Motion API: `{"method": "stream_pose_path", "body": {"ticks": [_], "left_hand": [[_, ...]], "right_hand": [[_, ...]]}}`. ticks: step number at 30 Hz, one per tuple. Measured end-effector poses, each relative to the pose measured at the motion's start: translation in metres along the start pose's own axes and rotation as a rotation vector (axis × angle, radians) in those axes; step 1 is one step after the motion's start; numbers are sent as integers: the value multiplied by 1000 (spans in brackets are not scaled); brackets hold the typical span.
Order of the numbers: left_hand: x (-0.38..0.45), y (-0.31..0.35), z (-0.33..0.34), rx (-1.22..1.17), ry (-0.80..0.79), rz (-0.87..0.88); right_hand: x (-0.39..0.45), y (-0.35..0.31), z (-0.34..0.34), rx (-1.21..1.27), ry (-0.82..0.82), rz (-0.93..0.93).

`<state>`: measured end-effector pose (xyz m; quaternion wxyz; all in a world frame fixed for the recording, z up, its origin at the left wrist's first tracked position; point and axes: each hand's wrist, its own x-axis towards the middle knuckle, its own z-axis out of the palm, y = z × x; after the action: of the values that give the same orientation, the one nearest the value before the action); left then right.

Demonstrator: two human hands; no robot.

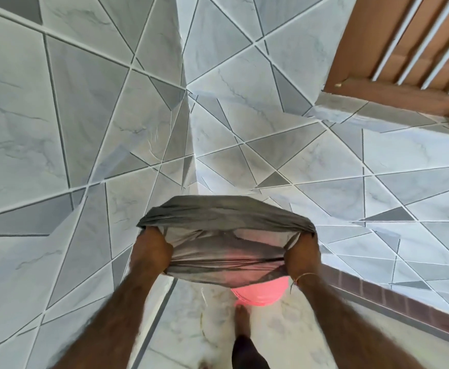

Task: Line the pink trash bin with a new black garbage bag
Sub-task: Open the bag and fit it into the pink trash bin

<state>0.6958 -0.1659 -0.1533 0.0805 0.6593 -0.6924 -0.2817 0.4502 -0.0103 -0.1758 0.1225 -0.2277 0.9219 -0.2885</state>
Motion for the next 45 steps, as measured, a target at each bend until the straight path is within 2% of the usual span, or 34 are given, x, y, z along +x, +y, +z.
{"method": "stream_pose_path", "body": {"ticks": [7,14,18,21,23,29,35,39,45], "left_hand": [[22,0,-5,-43,-48,-21],[44,-1,18,49,-177,-81],[48,-6,44,38,-206,-51],[50,-2,68,33,-222,25],[52,4,87,55,-263,56],[75,29,153,84,-402,-11],[99,76,210,180,-471,150],[116,96,246,138,-491,134],[132,94,299,12,-650,118]], "right_hand": [[14,-20,19,98,-60,65],[6,-23,49,77,-352,-25],[11,-11,67,44,-428,-17],[19,3,73,115,-430,35],[28,20,75,113,-357,114],[69,63,82,159,-238,353],[119,95,109,186,-225,442],[145,118,132,156,-229,495],[163,153,175,95,-276,548]]}}
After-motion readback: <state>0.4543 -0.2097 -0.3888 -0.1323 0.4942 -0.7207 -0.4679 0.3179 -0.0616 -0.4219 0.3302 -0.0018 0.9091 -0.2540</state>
